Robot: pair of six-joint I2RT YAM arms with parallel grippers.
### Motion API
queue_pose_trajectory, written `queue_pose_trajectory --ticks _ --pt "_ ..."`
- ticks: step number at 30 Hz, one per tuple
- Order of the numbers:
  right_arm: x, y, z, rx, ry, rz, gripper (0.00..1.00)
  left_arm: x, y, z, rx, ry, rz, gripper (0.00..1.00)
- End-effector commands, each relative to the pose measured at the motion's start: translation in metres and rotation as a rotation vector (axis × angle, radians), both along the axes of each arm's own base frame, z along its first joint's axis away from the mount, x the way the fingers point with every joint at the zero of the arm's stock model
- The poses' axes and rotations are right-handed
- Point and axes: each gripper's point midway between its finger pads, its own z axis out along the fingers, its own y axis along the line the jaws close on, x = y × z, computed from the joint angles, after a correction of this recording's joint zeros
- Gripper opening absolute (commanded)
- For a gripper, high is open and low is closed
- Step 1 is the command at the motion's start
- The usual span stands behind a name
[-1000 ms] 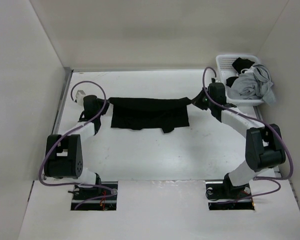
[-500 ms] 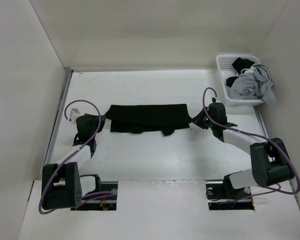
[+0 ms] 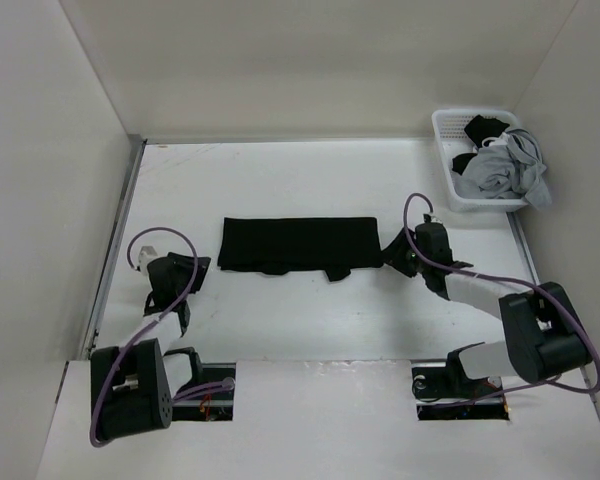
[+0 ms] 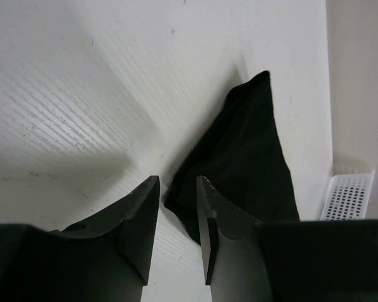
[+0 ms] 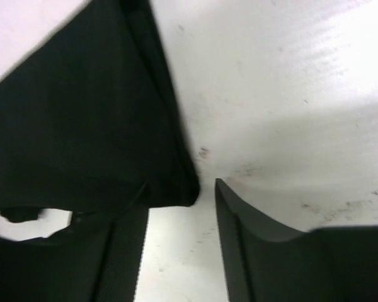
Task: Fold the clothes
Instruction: Fold the tank top
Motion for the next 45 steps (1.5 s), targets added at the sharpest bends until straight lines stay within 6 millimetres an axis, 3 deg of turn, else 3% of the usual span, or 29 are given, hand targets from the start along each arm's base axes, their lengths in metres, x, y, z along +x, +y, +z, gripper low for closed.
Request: queue_pose_trajectory --ticks 1,6,12,13,16,19,25,31,34,37,41,45 --pt "0.023 0.009 0.037 0.032 -0.142 0.024 0.53 0.011 0.003 0.037 0.018 -0.125 -0.012 0.29" --pt "0.036 0.015 0.021 0.087 -0.083 0.04 0.53 0.017 -0.005 0.079 0.081 -0.218 -0.015 0.3" --pt "0.043 0.027 0.001 0.156 -0.011 0.019 0.45 0.032 -0.046 0.104 0.153 -0.266 -0.12 0.31" --pt "0.044 0.03 -0.002 0.17 -0.002 0.022 0.41 0.035 -0.054 0.106 0.156 -0.274 -0.138 0.31" --pt "0.049 0.032 -0.002 0.213 -0.011 -0.012 0.15 0.041 -0.077 0.111 0.148 -0.298 -0.193 0.31" --pt "0.052 0.022 0.015 0.218 -0.079 -0.056 0.03 0.043 -0.101 0.112 0.133 -0.311 -0.254 0.31" --pt "0.038 -0.029 0.043 0.05 -0.144 -0.149 0.0 0.038 -0.154 0.103 0.107 -0.305 -0.374 0.32" --pt "0.033 -0.047 0.111 -0.11 -0.253 -0.137 0.01 0.023 -0.191 0.105 0.049 -0.328 -0.455 0.33" --pt "0.035 -0.025 0.14 -0.199 -0.285 -0.054 0.01 0.015 -0.194 0.106 0.032 -0.336 -0.466 0.33" --pt "0.038 0.007 0.153 -0.279 -0.297 0.028 0.02 0.007 -0.186 0.105 0.017 -0.344 -0.455 0.34" --pt "0.041 0.07 0.162 -0.374 -0.303 0.167 0.02 -0.004 -0.169 0.111 0.0 -0.376 -0.424 0.34" --pt "0.043 0.138 0.155 -0.463 -0.284 0.29 0.02 -0.015 -0.153 0.122 -0.013 -0.41 -0.399 0.35"
